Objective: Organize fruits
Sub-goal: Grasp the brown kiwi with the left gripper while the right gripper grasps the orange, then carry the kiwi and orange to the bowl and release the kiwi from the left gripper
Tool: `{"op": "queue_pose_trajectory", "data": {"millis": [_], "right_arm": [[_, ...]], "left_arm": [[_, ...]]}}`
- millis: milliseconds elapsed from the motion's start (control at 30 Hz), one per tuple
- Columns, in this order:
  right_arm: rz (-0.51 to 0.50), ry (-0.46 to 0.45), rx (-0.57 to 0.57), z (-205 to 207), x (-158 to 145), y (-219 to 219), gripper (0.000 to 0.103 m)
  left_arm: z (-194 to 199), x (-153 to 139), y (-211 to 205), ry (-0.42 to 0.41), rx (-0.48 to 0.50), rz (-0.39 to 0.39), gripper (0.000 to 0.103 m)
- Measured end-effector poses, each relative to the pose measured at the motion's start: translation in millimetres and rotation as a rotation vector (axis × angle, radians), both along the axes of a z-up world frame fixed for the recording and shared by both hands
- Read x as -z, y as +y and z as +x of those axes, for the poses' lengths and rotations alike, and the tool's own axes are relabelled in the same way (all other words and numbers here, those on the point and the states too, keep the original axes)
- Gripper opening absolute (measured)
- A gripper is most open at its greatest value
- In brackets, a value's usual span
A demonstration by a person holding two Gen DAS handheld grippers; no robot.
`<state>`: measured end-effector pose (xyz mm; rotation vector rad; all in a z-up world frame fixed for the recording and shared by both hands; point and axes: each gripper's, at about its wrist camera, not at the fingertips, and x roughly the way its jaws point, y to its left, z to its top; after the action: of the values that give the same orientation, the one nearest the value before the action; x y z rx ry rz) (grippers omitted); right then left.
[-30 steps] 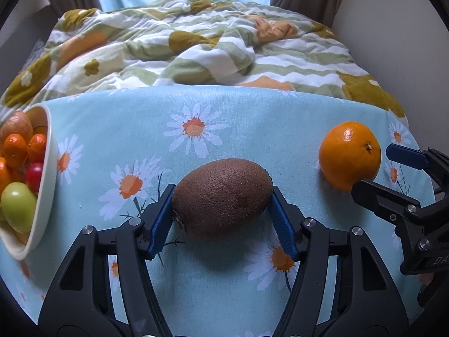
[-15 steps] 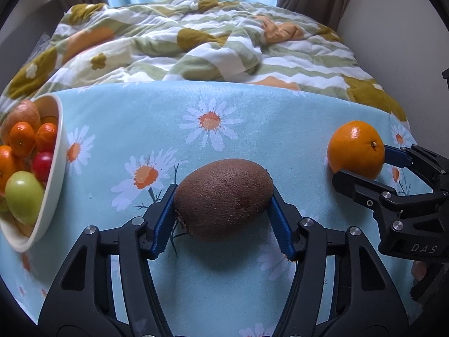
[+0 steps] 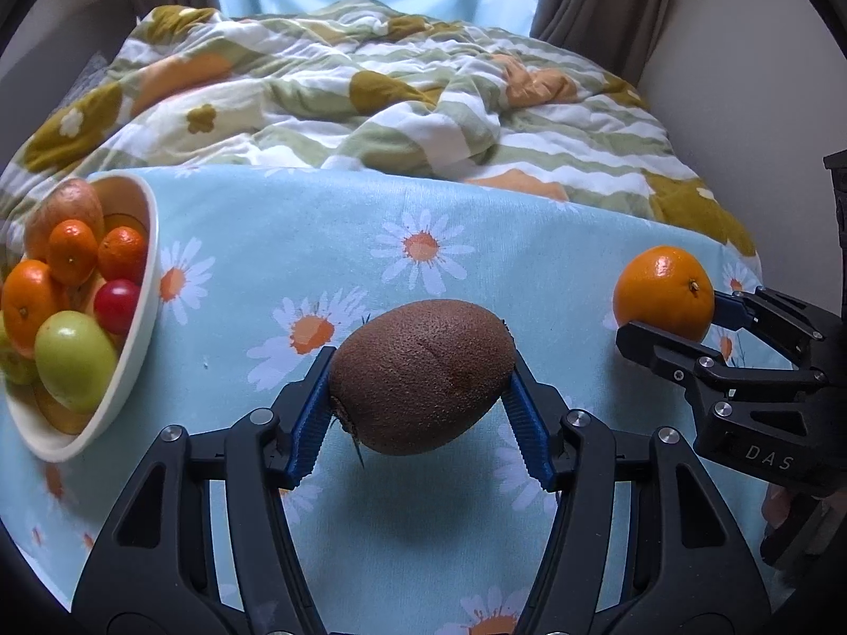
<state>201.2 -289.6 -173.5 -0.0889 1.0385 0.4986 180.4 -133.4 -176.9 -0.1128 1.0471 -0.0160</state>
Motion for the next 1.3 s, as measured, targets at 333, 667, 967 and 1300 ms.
{"op": "queue_pose_trajectory", "data": {"millis": [333,667,967,1300], "right_arm": [[0.012,-0.046,-0.033,-10.7,-35.3,25.6,0.055],[0.033,-0.082,-0.061,-32.1,-70.0,89.1,0.055],[0.059,-0.068,-0.034,-45.1,-80.2,161.7,0.055],[0.059,-0.064,0.033,-53.1,-77.6,225.3,0.055]], "left_arm": [[-23.5,-49.5,36.2,-0.096,-0.045,-0.014,0.067],[-44.1,-83.9,108.3,-0.143,-0.069,-0.010,0.067],[-47.7,-94.1,190.8,-0.151,-0.053,-0.005,0.067],[-34.8,-80.1,269.8,-0.138,-0.005,0.002,0.067]]}}
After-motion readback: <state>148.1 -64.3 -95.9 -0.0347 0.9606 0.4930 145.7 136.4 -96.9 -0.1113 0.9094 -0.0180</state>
